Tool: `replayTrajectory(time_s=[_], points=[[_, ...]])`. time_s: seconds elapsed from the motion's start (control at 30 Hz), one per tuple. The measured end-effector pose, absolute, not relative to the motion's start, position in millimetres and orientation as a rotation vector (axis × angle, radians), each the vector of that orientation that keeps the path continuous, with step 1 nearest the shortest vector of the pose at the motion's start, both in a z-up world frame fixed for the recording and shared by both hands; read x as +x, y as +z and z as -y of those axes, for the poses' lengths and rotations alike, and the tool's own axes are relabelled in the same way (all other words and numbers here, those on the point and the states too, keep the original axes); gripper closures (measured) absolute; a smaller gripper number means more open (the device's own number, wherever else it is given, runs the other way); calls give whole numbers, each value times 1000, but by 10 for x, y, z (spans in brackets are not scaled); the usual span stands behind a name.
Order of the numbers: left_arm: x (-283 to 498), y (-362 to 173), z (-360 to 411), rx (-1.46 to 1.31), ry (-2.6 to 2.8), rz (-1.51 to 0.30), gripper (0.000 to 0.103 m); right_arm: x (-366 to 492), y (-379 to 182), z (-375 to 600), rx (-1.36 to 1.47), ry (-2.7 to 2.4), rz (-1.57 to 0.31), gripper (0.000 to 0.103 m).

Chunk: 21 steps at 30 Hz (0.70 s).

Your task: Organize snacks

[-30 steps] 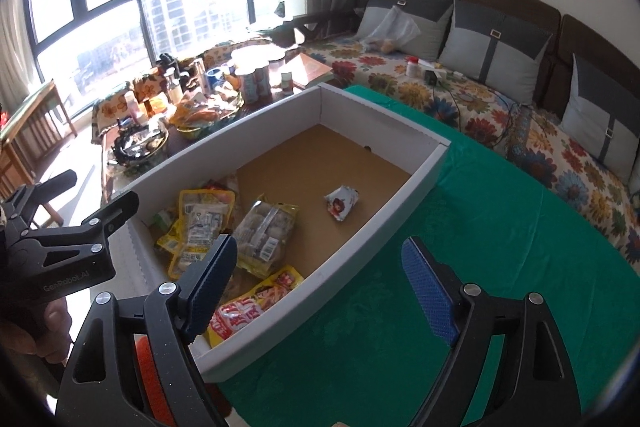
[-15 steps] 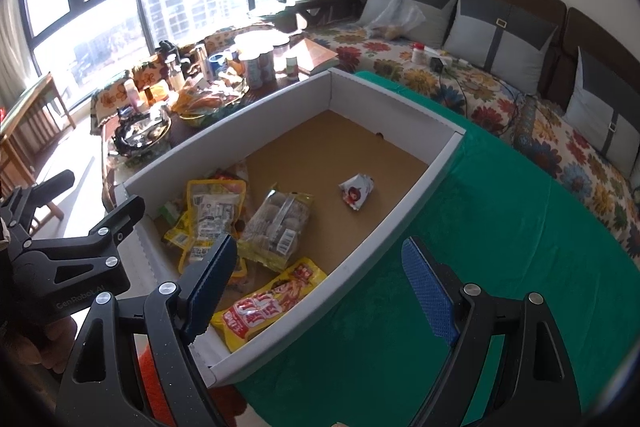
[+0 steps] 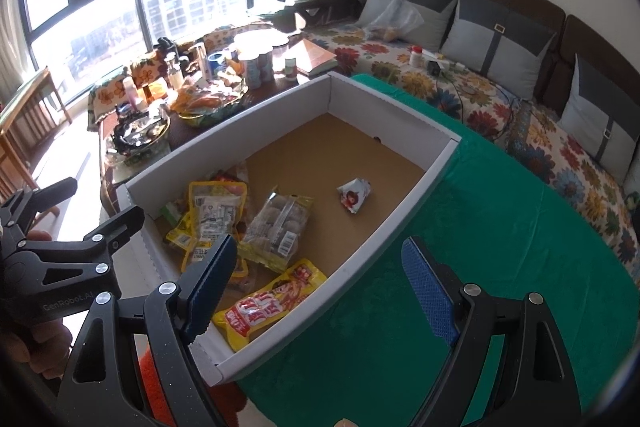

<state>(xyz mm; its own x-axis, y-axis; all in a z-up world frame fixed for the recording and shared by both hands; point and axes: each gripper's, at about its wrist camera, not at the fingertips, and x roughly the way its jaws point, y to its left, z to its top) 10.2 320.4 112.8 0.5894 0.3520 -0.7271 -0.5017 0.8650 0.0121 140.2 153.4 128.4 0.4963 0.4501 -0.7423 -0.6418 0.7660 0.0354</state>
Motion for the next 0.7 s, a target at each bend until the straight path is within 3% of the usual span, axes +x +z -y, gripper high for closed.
replayTrajectory(time_s=[0.7], points=[[78, 1103, -3273, -178, 537, -790, 0, 1382, 1262, -1690, -244, 678, -835, 16]])
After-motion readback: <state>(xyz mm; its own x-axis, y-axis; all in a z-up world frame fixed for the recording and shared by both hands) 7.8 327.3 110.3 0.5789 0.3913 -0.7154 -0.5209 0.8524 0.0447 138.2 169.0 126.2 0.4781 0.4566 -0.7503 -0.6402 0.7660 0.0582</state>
